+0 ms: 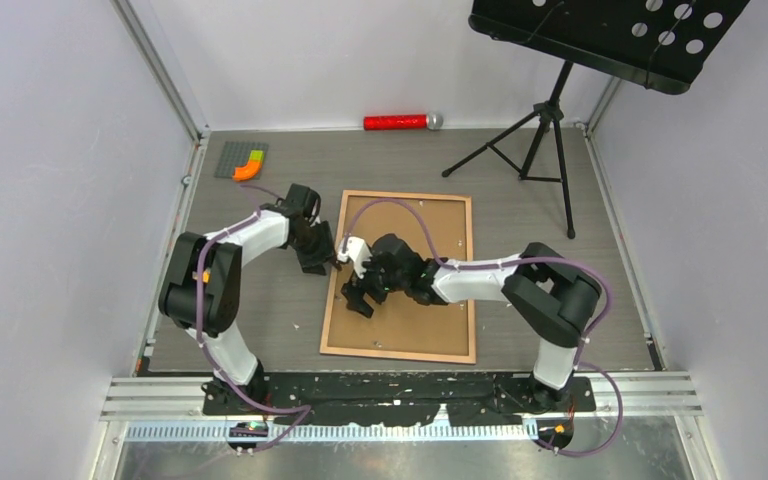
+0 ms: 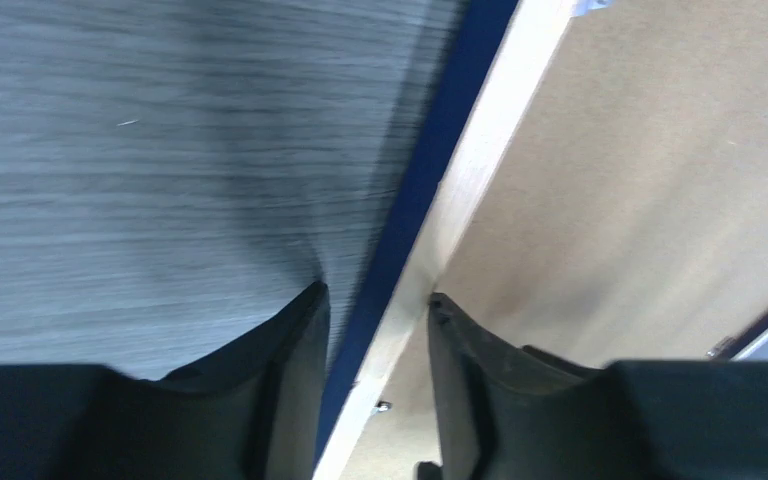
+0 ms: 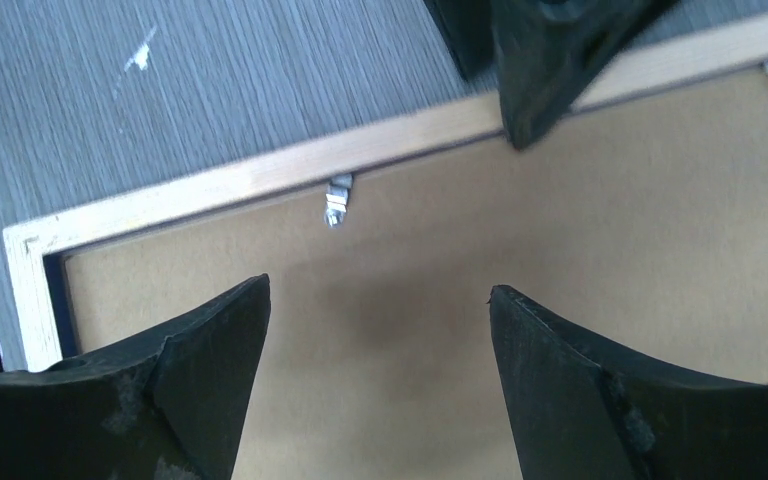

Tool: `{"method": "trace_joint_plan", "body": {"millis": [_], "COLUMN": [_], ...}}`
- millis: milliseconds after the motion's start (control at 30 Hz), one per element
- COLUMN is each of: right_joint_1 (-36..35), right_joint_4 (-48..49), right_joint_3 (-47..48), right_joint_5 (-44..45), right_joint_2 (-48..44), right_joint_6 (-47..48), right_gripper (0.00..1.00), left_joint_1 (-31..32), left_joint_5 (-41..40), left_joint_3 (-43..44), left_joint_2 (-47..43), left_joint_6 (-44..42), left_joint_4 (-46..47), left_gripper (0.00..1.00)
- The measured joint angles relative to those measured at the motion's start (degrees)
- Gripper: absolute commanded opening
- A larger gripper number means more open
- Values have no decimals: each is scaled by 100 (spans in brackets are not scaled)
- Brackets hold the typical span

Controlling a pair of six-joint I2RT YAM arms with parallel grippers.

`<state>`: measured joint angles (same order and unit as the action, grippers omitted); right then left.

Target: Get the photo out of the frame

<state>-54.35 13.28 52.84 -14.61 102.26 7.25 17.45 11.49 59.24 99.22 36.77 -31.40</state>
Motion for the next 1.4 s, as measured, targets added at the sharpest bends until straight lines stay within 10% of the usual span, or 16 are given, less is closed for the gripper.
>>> {"method": "trace_joint_plan", "body": {"millis": [267,933,1133,1400], "right_joint_1": [-455,-621,-973,-1185], "right_joint_4": [149,417,494,612], "right_joint_3": [684,634,813,885], "right_joint_5": [363,905,1847,3198], "right_joint_2": [597,807,1008,1167], "right_joint_6": [391,826,173,-1259], "right_gripper": [76,52,27,22], "left_joint_1": [-7,4,-35,-33], "left_joint_5": [398,372,203,129], "left_joint_3": [127,70,-216,-555], "left_joint_2": [199,157,-87,-328], "left_joint_6": [-107,-258,-212,-74], "left_joint_4": [52,107,385,769], "left_gripper": [7,0,0,0]}}
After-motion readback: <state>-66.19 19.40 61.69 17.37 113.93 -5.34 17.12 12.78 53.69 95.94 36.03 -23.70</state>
